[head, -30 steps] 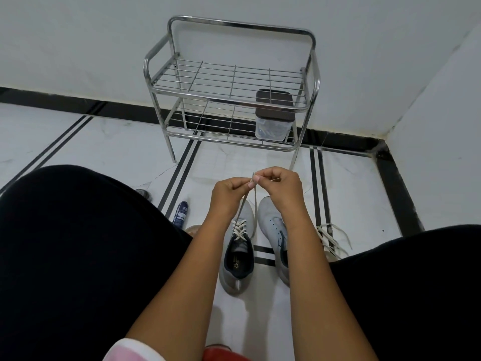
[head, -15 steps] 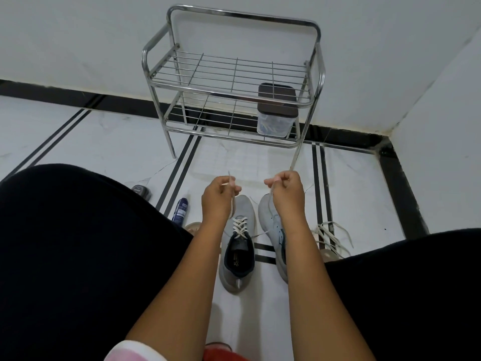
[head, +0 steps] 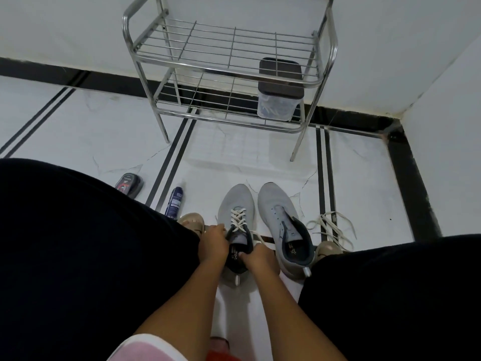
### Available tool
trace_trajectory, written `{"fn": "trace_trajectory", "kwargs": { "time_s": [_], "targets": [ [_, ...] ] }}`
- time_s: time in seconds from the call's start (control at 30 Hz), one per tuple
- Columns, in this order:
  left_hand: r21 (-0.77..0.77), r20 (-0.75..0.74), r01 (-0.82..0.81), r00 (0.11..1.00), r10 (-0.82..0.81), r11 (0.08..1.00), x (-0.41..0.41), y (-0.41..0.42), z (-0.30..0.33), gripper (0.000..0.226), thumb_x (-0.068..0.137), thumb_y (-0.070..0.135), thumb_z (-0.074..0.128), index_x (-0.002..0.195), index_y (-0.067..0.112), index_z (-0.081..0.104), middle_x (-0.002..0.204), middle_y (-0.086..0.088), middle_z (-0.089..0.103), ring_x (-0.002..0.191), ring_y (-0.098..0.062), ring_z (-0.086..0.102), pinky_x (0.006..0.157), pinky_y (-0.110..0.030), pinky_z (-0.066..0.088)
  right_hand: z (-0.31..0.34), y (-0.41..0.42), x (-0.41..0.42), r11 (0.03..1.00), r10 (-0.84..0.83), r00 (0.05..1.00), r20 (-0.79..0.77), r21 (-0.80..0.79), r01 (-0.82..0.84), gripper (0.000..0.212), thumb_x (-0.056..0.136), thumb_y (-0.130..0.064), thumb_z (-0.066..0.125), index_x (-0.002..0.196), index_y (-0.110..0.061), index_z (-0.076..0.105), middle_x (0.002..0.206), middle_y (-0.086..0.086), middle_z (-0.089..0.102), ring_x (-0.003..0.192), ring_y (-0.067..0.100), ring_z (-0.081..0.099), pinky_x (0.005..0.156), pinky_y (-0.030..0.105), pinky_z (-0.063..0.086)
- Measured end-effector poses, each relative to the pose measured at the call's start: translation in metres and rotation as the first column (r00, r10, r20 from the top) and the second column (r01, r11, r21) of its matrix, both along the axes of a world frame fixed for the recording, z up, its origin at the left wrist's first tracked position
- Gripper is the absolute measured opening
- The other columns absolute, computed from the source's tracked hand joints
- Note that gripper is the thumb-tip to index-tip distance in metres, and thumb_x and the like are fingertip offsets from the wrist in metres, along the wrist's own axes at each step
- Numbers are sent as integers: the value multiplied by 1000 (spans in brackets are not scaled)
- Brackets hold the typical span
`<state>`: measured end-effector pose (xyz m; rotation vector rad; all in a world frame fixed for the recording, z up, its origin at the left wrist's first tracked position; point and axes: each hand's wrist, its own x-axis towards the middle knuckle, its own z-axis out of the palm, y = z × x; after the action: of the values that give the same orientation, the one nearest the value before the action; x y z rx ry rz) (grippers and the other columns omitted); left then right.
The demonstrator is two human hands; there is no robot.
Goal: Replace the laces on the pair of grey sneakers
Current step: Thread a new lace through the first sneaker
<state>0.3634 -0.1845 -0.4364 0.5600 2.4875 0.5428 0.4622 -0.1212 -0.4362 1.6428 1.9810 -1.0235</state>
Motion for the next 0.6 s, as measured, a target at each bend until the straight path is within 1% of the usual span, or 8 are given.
{"fn": "trace_trajectory", "kwargs": {
  "time_s": [0.07,0.13,0.2,0.27,0.37,0.47,0.6],
  "targets": [
    [17,-5,-1,1000,1,1000,-1,0,-4,22,93,12,45,102,13,65,109,-14,62,97,-31,59,72,-33,42,-4,-5,0,1000,12,1000,20,1,-12,39,87,-39,61,121,-19,60,122,6,63,111,26,60,81,32,49],
    [20,8,-1,1000,1,1000,-3,1,-8,24,94,13,46,103,14,67,105,-14,65,95,-31,60,76,-34,45,-8,-7,0,1000,27,999,32,-1,-27,40,89,-38,58,123,-17,58,123,7,62,112,27,59,84,34,49],
    [13,28,-12,1000,12,1000,-5,3,-11,22,94,16,47,99,18,68,99,-12,68,89,-29,62,74,-32,47,-11,-7,0,1000,23,999,33,2,-23,41,92,-38,54,126,-15,55,124,9,61,113,28,59,85,35,48],
    [22,63,-57,996,55,998,-9,6,-14,18,95,19,49,97,20,67,97,-10,68,88,-28,62,73,-31,47,-12,-7,-1,999,30,999,43,18,-31,39,95,-35,50,127,-13,53,125,9,61,114,28,59,85,35,48],
    [-16,63,-58,996,59,998,-12,10,-17,17,96,22,48,99,17,63,102,-11,68,95,-31,61,75,-32,47,-15,-7,-3,999,37,997,69,16,-38,36,97,-27,46,129,-12,52,127,10,59,117,29,57,88,36,48],
    [-62,57,-103,993,107,993,-12,12,-19,21,96,22,44,106,12,59,108,-13,65,100,-33,60,73,-31,42,-16,-6,-4,999,54,994,94,-11,-53,36,96,-20,47,131,-12,50,129,9,58,118,29,57,89,37,47],
    [-96,89,-175,979,183,980,-13,15,-18,29,98,23,41,115,4,55,114,-19,63,104,-38,59,80,-36,47,-15,-6,-6,997,72,992,108,-26,-69,35,96,-18,48,130,-11,52,129,10,58,117,28,57,89,37,48]
  ]
}}
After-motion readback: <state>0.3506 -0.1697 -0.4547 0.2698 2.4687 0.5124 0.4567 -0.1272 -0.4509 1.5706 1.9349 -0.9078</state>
